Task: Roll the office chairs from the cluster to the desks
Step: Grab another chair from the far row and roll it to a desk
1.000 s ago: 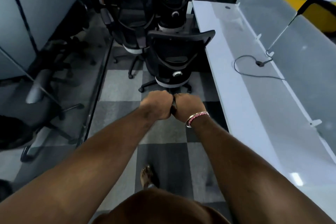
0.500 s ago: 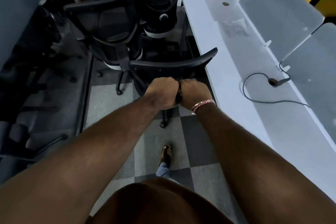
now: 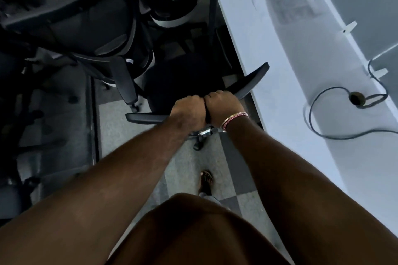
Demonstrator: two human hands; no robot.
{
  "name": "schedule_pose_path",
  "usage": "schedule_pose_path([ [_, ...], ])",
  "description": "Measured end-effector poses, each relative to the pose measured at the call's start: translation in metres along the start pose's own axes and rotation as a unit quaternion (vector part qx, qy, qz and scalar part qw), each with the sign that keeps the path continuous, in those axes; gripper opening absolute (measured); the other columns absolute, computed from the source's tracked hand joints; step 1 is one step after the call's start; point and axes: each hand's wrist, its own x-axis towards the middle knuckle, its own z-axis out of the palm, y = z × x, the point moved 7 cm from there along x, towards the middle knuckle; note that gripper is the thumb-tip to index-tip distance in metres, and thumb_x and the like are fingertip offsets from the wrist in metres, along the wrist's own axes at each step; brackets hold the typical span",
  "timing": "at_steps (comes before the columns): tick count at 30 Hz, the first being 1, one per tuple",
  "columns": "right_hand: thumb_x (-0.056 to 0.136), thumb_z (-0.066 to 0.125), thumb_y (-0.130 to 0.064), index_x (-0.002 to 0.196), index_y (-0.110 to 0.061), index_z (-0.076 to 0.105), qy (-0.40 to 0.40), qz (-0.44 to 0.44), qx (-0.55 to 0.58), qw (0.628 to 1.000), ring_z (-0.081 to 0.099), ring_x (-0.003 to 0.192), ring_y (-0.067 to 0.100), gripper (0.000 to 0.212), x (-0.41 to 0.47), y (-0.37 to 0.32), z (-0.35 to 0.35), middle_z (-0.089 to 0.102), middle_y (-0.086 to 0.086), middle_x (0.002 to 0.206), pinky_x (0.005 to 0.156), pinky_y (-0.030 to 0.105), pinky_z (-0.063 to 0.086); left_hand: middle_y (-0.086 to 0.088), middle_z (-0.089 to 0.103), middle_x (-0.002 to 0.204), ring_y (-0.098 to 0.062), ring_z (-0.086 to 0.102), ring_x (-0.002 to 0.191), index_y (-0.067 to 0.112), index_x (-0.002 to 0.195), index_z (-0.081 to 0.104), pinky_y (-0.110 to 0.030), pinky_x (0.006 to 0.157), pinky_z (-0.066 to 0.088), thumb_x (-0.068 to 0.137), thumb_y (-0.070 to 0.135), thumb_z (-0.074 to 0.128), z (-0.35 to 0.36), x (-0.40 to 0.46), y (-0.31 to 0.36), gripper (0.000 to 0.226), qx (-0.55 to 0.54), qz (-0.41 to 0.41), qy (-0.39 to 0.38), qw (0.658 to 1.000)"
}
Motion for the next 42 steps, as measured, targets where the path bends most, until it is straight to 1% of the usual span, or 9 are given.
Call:
schedule_pose_path([
  [3, 0.081, 0.059, -0.031, 0.09, -0.019, 0.07, -0.031, 0.014, -0.029, 0.999, 0.069, 0.089, 0.026, 0.018, 0.009, 0.004, 0.001, 0.071, 0.0, 0.092, 0.068, 0.032, 0.045, -0.001, 0.074, 0.103, -0.025, 0.072, 0.097, 0.022, 0.103, 0.073, -0.031, 0.072, 0.052, 0.087, 0.053, 0.069, 0.006, 0.018, -0.004, 0.036, 0.003, 0.034, -0.028, 0.999],
  [8, 0.084, 0.057, -0.029, 0.083, -0.018, 0.068, -0.075, 0.068, -0.031, 0.994, 0.07, 0.084, 0.028, 0.016, 0.0, -0.004, 0.002, 0.072, 0.001, 0.089, 0.067, 0.033, 0.047, 0.001, 0.072, 0.097, -0.022, 0.071, 0.094, 0.02, 0.094, 0.072, -0.031, 0.072, 0.053, 0.093, 0.039, 0.062, 0.01, 0.011, -0.002, 0.021, 0.038, 0.122, -0.037, 0.991],
  [10, 0.082, 0.059, -0.029, 0.08, -0.019, 0.067, -0.093, 0.077, -0.045, 0.992, 0.069, 0.083, 0.026, 0.013, -0.008, -0.012, 0.009, 0.072, 0.001, 0.087, 0.072, 0.033, 0.05, 0.004, 0.07, 0.09, -0.02, 0.069, 0.085, 0.026, 0.081, 0.064, -0.03, 0.067, 0.049, 0.091, 0.038, 0.061, 0.022, 0.003, -0.002, 0.016, 0.032, 0.139, -0.028, 0.989],
  [15, 0.08, 0.064, -0.027, 0.079, -0.019, 0.067, -0.079, 0.133, -0.044, 0.987, 0.068, 0.083, 0.026, 0.009, -0.027, -0.054, 0.01, 0.071, 0.002, 0.086, 0.073, 0.032, 0.045, 0.01, 0.048, 0.06, -0.019, 0.059, 0.063, 0.023, 0.061, 0.049, -0.029, 0.055, 0.04, 0.083, 0.041, 0.063, 0.041, -0.023, -0.021, 0.032, 0.039, 0.209, -0.028, 0.977],
  [18, 0.081, 0.062, -0.028, 0.077, -0.019, 0.065, -0.078, 0.184, -0.034, 0.979, 0.068, 0.079, 0.024, 0.011, -0.04, -0.1, 0.013, 0.07, 0.001, 0.084, 0.069, 0.03, 0.041, 0.007, 0.056, 0.059, -0.014, 0.049, 0.053, 0.022, 0.06, 0.054, -0.028, 0.052, 0.04, 0.083, 0.036, 0.064, 0.05, -0.056, -0.046, 0.028, 0.052, 0.252, -0.039, 0.966],
  [22, 0.083, 0.06, -0.03, 0.071, -0.024, 0.054, -0.1, 0.228, -0.026, 0.968, 0.066, 0.078, 0.022, 0.014, -0.063, -0.15, 0.022, 0.069, -0.001, 0.082, 0.07, 0.03, 0.04, 0.005, 0.061, 0.061, -0.018, 0.06, 0.06, 0.021, 0.063, 0.057, -0.028, 0.056, 0.048, 0.084, 0.031, 0.064, 0.06, -0.099, -0.068, 0.025, 0.061, 0.287, -0.062, 0.954],
  [28, 0.084, 0.059, -0.028, 0.07, -0.025, 0.052, -0.09, 0.288, -0.006, 0.953, 0.066, 0.079, 0.02, 0.016, -0.095, -0.21, 0.03, 0.069, -0.003, 0.084, 0.068, 0.029, 0.038, 0.006, 0.058, 0.061, -0.016, 0.053, 0.055, 0.021, 0.069, 0.064, -0.029, 0.056, 0.042, 0.083, 0.034, 0.064, 0.081, -0.149, -0.09, 0.02, 0.137, 0.354, -0.059, 0.923],
  [35, 0.087, 0.058, -0.028, 0.076, -0.024, 0.058, -0.082, 0.366, 0.029, 0.927, 0.067, 0.079, 0.023, 0.012, -0.141, -0.251, 0.031, 0.069, -0.002, 0.086, 0.064, 0.03, 0.039, 0.009, 0.056, 0.059, -0.014, 0.055, 0.056, 0.024, 0.06, 0.055, -0.03, 0.059, 0.046, 0.083, 0.052, 0.064, 0.103, -0.191, -0.083, 0.037, 0.168, 0.457, -0.047, 0.872],
  [42, 0.09, 0.053, -0.031, 0.084, -0.022, 0.067, -0.069, 0.45, 0.047, 0.889, 0.069, 0.077, 0.023, 0.018, -0.241, -0.316, 0.041, 0.071, -0.001, 0.086, 0.058, 0.029, 0.035, 0.008, 0.055, 0.056, -0.013, 0.053, 0.054, 0.024, 0.059, 0.053, -0.031, 0.059, 0.047, 0.087, 0.051, 0.063, 0.134, -0.293, -0.052, 0.04, 0.234, 0.557, -0.058, 0.795],
])
